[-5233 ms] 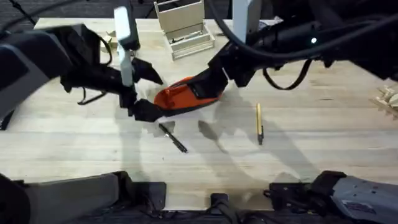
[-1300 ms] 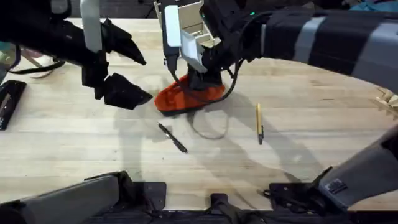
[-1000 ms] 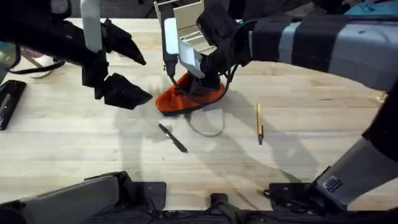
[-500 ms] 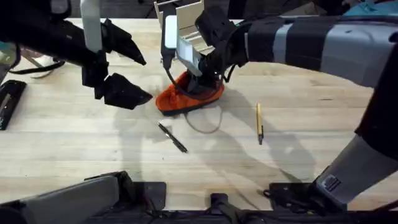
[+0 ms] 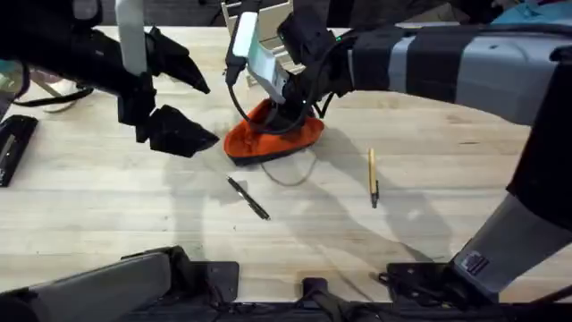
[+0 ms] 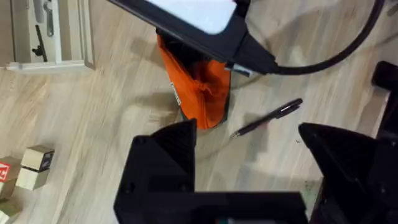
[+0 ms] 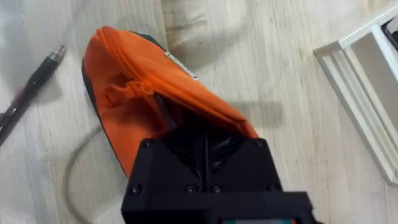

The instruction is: Unzip the bag, pick up the pens from the table one at a time and place them inside, then zip the bag closed.

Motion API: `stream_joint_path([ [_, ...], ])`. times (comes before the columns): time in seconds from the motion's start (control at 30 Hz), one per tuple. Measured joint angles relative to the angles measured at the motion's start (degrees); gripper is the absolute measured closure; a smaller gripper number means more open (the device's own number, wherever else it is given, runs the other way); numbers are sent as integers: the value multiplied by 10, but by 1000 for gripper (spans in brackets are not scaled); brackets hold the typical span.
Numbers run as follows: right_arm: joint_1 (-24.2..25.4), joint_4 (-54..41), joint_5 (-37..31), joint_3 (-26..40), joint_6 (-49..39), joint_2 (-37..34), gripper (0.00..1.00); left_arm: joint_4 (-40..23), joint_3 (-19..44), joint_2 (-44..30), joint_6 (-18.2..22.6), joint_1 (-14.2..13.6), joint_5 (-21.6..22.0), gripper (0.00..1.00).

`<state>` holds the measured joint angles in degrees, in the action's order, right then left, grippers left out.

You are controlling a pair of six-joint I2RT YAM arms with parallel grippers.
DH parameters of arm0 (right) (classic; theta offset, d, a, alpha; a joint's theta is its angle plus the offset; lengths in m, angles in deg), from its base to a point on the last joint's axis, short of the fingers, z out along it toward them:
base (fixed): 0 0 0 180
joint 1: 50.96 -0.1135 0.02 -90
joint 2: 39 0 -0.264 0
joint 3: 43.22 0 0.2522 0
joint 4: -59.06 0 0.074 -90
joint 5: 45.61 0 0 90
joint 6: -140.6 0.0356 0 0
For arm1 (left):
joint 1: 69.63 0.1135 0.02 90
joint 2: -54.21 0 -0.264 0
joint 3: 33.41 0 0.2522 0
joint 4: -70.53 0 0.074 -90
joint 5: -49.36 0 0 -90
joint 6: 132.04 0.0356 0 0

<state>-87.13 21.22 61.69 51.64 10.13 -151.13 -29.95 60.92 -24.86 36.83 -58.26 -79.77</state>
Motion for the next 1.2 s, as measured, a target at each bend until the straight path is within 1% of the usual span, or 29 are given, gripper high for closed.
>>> stream_joint_path([
  [0.03,-1,0,-1,0,1,0,965,0,0,0,0,0,0,6],
  [0.07,-2,-1,-2,0,5,0,891,0,0,0,0,0,0,4],
  [0.1,-2,-2,-2,0,4,0,770,0,0,0,0,0,0,5],
  [0.23,-3,-2,-8,0,4,0,190,0,0,0,0,0,0,5],
  [0.27,-3,-2,-10,0,4,0,65,0,0,0,0,0,0,5],
  [0.3,-2,0,-11,1,4,0,22,0,0,0,0,0,0,5],
  [0.6,-2,-6,-26,3,5,0,8,1,0,0,0,0,0,5],
  [0.8,-6,-50,-43,9,4,11,6,1,0,0,0,0,0,5],
  [0.97,-6,-125,-51,9,0,49,6,1,0,0,0,0,0,5],
  [1.2,-5,-206,-70,8,0,137,6,-5,0,0,0,0,0,6],
])
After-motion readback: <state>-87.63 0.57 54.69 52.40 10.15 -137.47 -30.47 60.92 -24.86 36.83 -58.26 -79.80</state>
